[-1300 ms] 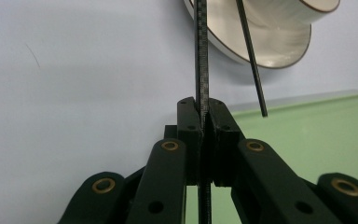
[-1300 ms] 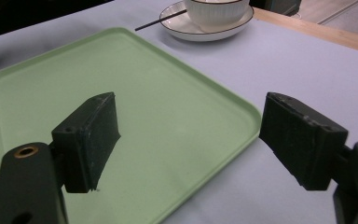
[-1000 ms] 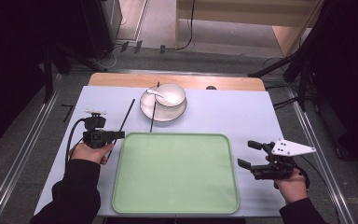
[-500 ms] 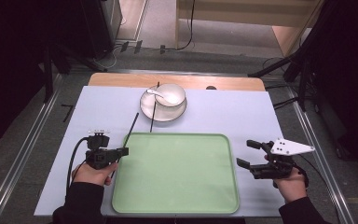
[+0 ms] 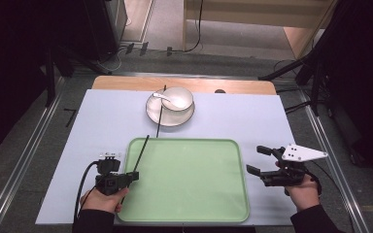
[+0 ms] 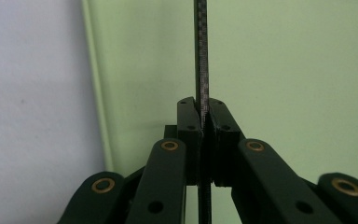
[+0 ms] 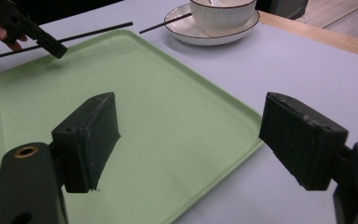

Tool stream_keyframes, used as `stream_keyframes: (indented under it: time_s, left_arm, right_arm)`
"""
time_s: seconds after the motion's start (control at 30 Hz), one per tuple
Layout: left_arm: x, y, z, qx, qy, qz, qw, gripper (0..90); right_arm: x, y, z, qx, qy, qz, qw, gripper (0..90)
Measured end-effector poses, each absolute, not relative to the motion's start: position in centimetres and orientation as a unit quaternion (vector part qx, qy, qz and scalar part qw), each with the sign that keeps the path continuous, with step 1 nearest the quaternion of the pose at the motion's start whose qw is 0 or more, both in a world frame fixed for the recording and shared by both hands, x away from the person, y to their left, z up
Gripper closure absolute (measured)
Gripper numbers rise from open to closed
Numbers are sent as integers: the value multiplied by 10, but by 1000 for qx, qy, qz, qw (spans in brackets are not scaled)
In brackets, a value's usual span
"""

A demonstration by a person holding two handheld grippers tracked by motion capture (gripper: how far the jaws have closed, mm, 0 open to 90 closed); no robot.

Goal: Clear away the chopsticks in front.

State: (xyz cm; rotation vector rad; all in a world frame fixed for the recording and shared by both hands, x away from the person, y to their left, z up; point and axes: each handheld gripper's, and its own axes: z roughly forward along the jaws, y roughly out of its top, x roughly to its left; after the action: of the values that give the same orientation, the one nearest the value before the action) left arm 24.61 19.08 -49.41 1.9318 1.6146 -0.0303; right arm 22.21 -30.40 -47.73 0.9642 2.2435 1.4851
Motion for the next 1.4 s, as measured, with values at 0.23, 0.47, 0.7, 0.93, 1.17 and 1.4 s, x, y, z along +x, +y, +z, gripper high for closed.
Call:
stream_keyframes:
  time_s: [0.23, 0.47, 0.7, 0.93, 1.17, 1.4]
  left_arm:
    - [250, 189, -504, 726, 623, -22, 289, 861]
    - [252, 188, -505, 725, 623, -18, 294, 841]
    - [252, 187, -505, 728, 618, -19, 297, 819]
    - [257, 193, -491, 734, 590, -28, 336, 625]
    - [267, 201, -478, 760, 533, -22, 371, 441]
    - [290, 205, -468, 766, 521, -31, 376, 380]
  right_arm:
    - [224, -302, -477, 331, 778, 515, 137, 202]
    - [223, -302, -477, 331, 778, 517, 137, 203]
    - [224, -300, -478, 328, 781, 514, 134, 203]
    - [224, -302, -478, 329, 780, 516, 134, 206]
    - [224, -303, -479, 337, 775, 519, 126, 210]
    - [224, -305, -480, 343, 774, 516, 129, 210]
